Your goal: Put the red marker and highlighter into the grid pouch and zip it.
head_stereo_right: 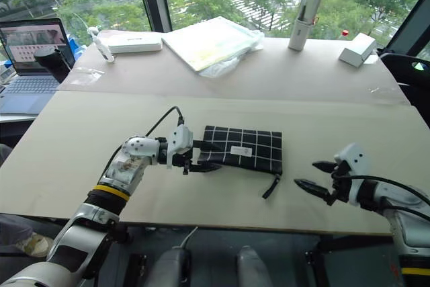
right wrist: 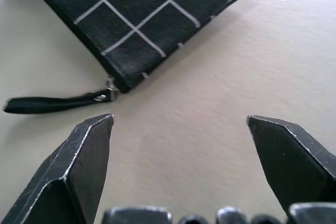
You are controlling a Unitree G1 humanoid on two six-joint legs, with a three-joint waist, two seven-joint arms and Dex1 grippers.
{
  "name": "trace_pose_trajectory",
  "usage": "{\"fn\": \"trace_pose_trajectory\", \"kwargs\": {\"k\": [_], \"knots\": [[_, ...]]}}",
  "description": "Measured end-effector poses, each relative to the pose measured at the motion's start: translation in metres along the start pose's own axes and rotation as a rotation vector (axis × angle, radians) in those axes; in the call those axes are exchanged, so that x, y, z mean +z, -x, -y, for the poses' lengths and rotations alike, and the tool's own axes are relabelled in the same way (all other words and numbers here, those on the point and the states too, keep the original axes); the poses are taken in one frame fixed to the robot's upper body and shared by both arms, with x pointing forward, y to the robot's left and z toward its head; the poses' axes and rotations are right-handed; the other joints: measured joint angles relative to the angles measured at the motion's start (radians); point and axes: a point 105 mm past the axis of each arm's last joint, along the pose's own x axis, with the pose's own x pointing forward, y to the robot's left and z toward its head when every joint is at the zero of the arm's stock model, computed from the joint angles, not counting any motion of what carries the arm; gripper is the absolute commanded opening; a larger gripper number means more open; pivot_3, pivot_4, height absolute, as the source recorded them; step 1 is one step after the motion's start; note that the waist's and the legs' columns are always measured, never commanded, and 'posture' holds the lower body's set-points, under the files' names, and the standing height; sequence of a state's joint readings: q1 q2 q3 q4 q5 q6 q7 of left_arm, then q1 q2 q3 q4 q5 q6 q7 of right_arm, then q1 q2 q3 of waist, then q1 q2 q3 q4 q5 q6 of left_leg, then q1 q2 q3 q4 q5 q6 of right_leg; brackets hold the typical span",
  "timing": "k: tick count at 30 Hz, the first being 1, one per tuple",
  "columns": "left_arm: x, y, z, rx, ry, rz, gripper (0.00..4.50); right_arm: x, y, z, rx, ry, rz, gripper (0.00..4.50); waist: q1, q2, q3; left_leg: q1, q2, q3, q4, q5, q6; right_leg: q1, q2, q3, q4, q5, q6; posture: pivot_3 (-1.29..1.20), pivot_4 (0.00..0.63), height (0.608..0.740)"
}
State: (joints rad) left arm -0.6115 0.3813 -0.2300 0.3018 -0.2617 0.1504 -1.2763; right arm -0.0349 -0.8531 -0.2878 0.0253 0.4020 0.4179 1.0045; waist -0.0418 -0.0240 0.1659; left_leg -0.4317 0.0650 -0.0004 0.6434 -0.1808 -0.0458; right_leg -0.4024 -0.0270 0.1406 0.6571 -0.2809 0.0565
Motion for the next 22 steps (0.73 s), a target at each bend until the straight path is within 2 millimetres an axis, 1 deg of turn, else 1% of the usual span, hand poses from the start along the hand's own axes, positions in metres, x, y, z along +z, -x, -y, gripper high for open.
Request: {"fn": "trace_pose_trajectory", "kwargs": {"k": [1, 2, 5, 7, 8, 9, 10, 14, 16, 17, 19, 22], "knots": [[0.002, 0.001, 0.002, -0.004, 0.033, 0.010, 4.33, -0.001, 0.001, 0.003, -0.010, 0.000, -0.006, 4.50, -0.001, 0.000, 0.000, 0.000, 0.000, 0.000, 0.000, 0.000, 0.000, 0.000, 0.000, 0.000, 0.000, 0.000, 0.000, 0.00, 0.150, 0.737], [0.008, 0.005, 0.003, 0.000, 0.081, 0.044, 4.33, -0.001, 0.002, 0.007, -0.022, -0.002, -0.009, 4.50, -0.001, 0.000, 0.000, 0.000, 0.000, 0.000, 0.000, 0.000, 0.000, 0.000, 0.000, 0.000, 0.000, 0.000, 0.000, 0.00, 0.150, 0.737], [0.035, 0.015, 0.000, 0.050, 0.191, 0.159, 4.33, 0.006, 0.001, 0.013, -0.033, 0.004, 0.017, 4.50, -0.001, 0.000, 0.000, 0.000, 0.000, 0.000, 0.000, 0.000, 0.000, 0.000, 0.000, 0.000, 0.000, 0.000, 0.000, 0.00, 0.150, 0.737], [0.048, 0.033, -0.006, 0.129, 0.230, 0.203, 4.33, 0.015, 0.000, 0.014, -0.025, 0.011, 0.046, 4.50, -0.005, 0.000, 0.000, 0.001, 0.001, 0.000, 0.000, 0.000, 0.000, 0.000, 0.000, 0.000, 0.001, 0.000, 0.000, 0.00, 0.150, 0.737], [0.052, 0.047, -0.011, 0.195, 0.254, 0.210, 4.33, 0.017, 0.000, 0.015, -0.021, 0.009, 0.060, 4.50, -0.007, 0.000, 0.000, 0.001, 0.001, 0.000, -0.001, 0.000, 0.000, 0.000, 0.001, 0.000, 0.000, 0.000, 0.000, 0.00, 0.150, 0.737], [0.051, 0.056, -0.013, 0.236, 0.265, 0.205, 4.33, 0.018, 0.000, 0.015, -0.022, 0.007, 0.066, 4.50, -0.007, 0.000, 0.000, 0.001, 0.001, 0.000, -0.001, 0.000, 0.000, 0.000, 0.001, 0.000, 0.000, 0.000, 0.000, 0.00, 0.150, 0.737], [0.044, 0.071, -0.012, 0.293, 0.301, 0.185, 4.33, 0.020, -0.002, 0.015, -0.019, 0.003, 0.087, 4.50, -0.010, 0.000, 0.000, 0.001, 0.001, 0.000, -0.001, 0.000, 0.000, 0.000, 0.001, 0.000, 0.000, 0.000, 0.000, 0.00, 0.150, 0.737], [0.005, 0.127, -0.003, 0.520, 0.466, 0.125, 4.33, 0.023, -0.013, 0.009, 0.002, -0.053, 0.175, 4.50, -0.016, 0.000, 0.000, 0.001, 0.001, 0.000, -0.001, 0.000, 0.000, 0.000, 0.000, 0.000, 0.000, 0.001, -0.002, 0.00, 0.150, 0.737], [-0.001, 0.141, -0.002, 0.584, 0.483, 0.125, 4.33, 0.023, -0.016, 0.009, -0.003, -0.070, 0.187, 4.50, -0.005, -0.001, 0.000, 0.001, 0.001, 0.000, 0.000, 0.000, 0.000, 0.000, 0.000, 0.000, 0.000, 0.001, -0.002, 0.00, 0.150, 0.737], [-0.003, 0.150, -0.001, 0.631, 0.489, 0.131, 4.33, 0.025, -0.018, 0.010, -0.002, -0.071, 0.198, 4.50, -0.001, -0.001, 0.000, 0.001, 0.000, 0.000, 0.000, 0.000, 0.000, 0.000, -0.001, 0.000, 0.000, 0.001, -0.002, 0.00, 0.150, 0.737], [-0.004, 0.162, 0.000, 0.698, 0.493, 0.145, 4.33, 0.028, -0.019, 0.011, -0.004, -0.068, 0.207, 4.50, 0.006, -0.001, 0.000, 0.001, 0.000, 0.000, 0.000, 0.000, 0.000, 0.000, -0.001, 0.000, 0.000, 0.001, -0.002, 0.00, 0.150, 0.737], [-0.007, 0.169, 0.000, 0.764, 0.492, 0.136, 4.33, 0.027, -0.021, 0.013, -0.011, -0.083, 0.211, 4.50, 0.008, -0.001, 0.000, 0.001, 0.000, 0.000, 0.000, 0.000, 0.000, 0.000, -0.001, -0.001, 0.000, 0.001, -0.002, 0.00, 0.150, 0.737]]}}
